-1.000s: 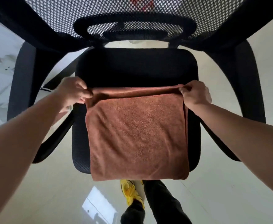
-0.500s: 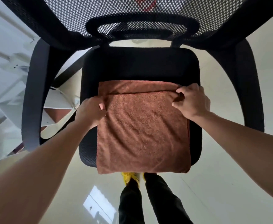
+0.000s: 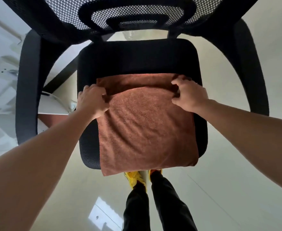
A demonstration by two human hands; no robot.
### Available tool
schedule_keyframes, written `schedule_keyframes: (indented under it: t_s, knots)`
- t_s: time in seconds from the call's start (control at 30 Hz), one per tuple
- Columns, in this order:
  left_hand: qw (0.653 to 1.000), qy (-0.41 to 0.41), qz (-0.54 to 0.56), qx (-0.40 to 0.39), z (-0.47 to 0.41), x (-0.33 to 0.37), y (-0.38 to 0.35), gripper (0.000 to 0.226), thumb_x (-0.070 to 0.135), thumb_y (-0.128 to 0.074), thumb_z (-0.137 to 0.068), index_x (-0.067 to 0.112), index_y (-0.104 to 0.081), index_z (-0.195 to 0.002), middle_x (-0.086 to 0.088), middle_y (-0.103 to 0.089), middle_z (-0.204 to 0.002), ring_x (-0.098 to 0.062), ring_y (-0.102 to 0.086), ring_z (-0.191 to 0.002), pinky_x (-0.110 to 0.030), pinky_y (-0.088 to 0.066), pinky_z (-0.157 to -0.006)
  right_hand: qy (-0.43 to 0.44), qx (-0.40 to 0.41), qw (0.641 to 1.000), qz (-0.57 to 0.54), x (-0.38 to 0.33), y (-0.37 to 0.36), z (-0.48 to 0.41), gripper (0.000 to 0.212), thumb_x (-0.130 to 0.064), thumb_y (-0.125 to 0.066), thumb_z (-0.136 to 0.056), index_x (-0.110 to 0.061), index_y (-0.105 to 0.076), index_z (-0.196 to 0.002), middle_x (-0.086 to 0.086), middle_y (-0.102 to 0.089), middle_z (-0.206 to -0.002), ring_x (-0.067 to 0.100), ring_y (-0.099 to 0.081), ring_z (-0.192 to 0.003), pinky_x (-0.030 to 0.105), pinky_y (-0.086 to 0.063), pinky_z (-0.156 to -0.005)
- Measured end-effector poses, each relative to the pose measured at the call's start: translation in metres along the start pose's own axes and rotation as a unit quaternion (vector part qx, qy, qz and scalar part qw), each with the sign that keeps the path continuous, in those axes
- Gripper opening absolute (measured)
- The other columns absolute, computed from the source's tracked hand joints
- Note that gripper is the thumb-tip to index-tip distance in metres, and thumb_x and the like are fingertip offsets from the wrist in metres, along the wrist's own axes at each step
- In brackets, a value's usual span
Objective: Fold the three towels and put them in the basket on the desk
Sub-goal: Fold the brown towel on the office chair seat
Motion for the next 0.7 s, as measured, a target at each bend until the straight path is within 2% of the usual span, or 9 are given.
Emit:
schedule_keyframes:
  t_s: [0.07, 0.13, 0.17, 0.27, 0.33, 0.43, 0.5, 0.57, 0.7]
  knots:
    - [0.99, 0.03, 0.131, -0.042, 0.004, -0.006, 0.005, 0.017, 0.015, -0.075, -0.068, 0.02, -0.059, -0.071, -0.005, -0.061, -0.081, -0.034, -0.06, -0.09, -0.039, -0.05, -0.077, -0.038, -0.024, 0.999, -0.009, 0.005, 0.004, 0.003, 0.037, -0.036, -0.069, -0.078, -0.028, -0.065, -0.115, -0.001, -0.066, -0.114, 0.026, -0.058, -0.113, 0.036, -0.046, -0.089]
    - [0.965, 0.06, 0.25, -0.055, 0.012, -0.01, 0.02, 0.02, 0.01, -0.08, -0.065, 0.016, -0.061, -0.069, -0.004, -0.059, -0.069, -0.029, -0.06, -0.072, -0.033, -0.047, -0.064, -0.06, -0.028, 0.994, -0.081, 0.011, 0.01, 0.014, 0.015, -0.036, -0.073, -0.073, -0.031, -0.069, -0.087, -0.005, -0.062, -0.099, 0.022, -0.059, -0.101, 0.032, -0.046, -0.081]
    - [0.951, 0.07, 0.295, -0.064, 0.017, -0.012, 0.026, 0.02, 0.006, -0.081, -0.066, 0.009, -0.063, -0.073, -0.004, -0.058, -0.067, -0.023, -0.057, -0.065, -0.029, -0.046, -0.059, -0.072, -0.026, 0.986, -0.147, 0.014, 0.011, 0.02, 0.012, -0.033, -0.076, -0.071, -0.031, -0.064, -0.075, -0.006, -0.06, -0.093, 0.021, -0.059, -0.094, 0.031, -0.045, -0.077]
    - [0.906, 0.1, 0.402, -0.084, 0.023, -0.011, 0.055, 0.016, -0.002, -0.076, -0.072, 0.002, -0.067, -0.084, -0.008, -0.064, -0.072, -0.017, -0.062, -0.064, -0.024, -0.054, -0.055, -0.128, 0.002, 0.918, -0.375, 0.026, 0.032, 0.03, 0.018, -0.018, -0.079, -0.071, -0.019, -0.061, -0.07, -0.002, -0.059, -0.076, 0.018, -0.059, -0.076, 0.028, -0.044, -0.068]
    - [0.893, 0.116, 0.427, -0.077, 0.016, -0.009, 0.067, 0.013, -0.001, -0.075, -0.075, 0.007, -0.067, -0.083, -0.008, -0.065, -0.077, -0.016, -0.065, -0.068, -0.025, -0.059, -0.059, -0.158, 0.009, 0.876, -0.455, 0.031, 0.044, 0.026, 0.019, -0.012, -0.079, -0.071, -0.015, -0.061, -0.073, -0.001, -0.06, -0.073, 0.016, -0.059, -0.072, 0.028, -0.045, -0.067]
    - [0.89, 0.147, 0.428, -0.059, -0.008, -0.008, 0.063, 0.013, 0.003, -0.073, -0.08, 0.015, -0.066, -0.079, -0.005, -0.065, -0.079, -0.017, -0.064, -0.073, -0.029, -0.058, -0.066, -0.182, 0.008, 0.864, -0.47, 0.031, 0.045, 0.004, 0.02, -0.008, -0.077, -0.073, -0.018, -0.062, -0.082, -0.001, -0.063, -0.081, 0.018, -0.063, -0.079, 0.032, -0.05, -0.072]
    - [0.895, 0.163, 0.411, -0.056, -0.024, -0.006, 0.05, 0.014, 0.004, -0.071, -0.082, 0.017, -0.066, -0.077, -0.005, -0.065, -0.079, -0.02, -0.063, -0.076, -0.032, -0.058, -0.067, -0.203, 0.005, 0.872, -0.445, 0.029, 0.036, -0.013, 0.022, -0.006, -0.075, -0.074, -0.018, -0.063, -0.088, 0.0, -0.064, -0.087, 0.02, -0.064, -0.087, 0.035, -0.054, -0.078]
    - [0.896, 0.182, 0.402, -0.044, -0.039, -0.005, 0.033, 0.013, 0.002, -0.069, -0.083, 0.014, -0.066, -0.078, -0.007, -0.064, -0.078, -0.022, -0.062, -0.075, -0.037, -0.056, -0.07, -0.231, 0.023, 0.882, -0.41, 0.034, 0.025, -0.027, 0.019, -0.004, -0.075, -0.074, -0.018, -0.063, -0.081, 0.004, -0.066, -0.089, 0.025, -0.065, -0.09, 0.041, -0.056, -0.081]
    - [0.906, 0.209, 0.365, 0.042, -0.057, -0.004, 0.013, 0.019, 0.009, -0.072, -0.081, 0.019, -0.062, -0.068, -0.001, -0.061, -0.068, -0.019, -0.058, -0.068, -0.035, -0.053, -0.068, -0.26, 0.084, 0.909, -0.314, 0.049, 0.016, -0.044, 0.013, -0.006, -0.068, -0.074, -0.008, -0.069, -0.086, 0.008, -0.07, -0.088, 0.027, -0.066, -0.086, 0.04, -0.057, -0.078]
Point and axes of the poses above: each hand's wrist, its own z-axis away from the middle knuckle, its own y-axis out of the back of the hand, x = y × z, the point moved 3 cm from there along -z, towards the middle knuckle
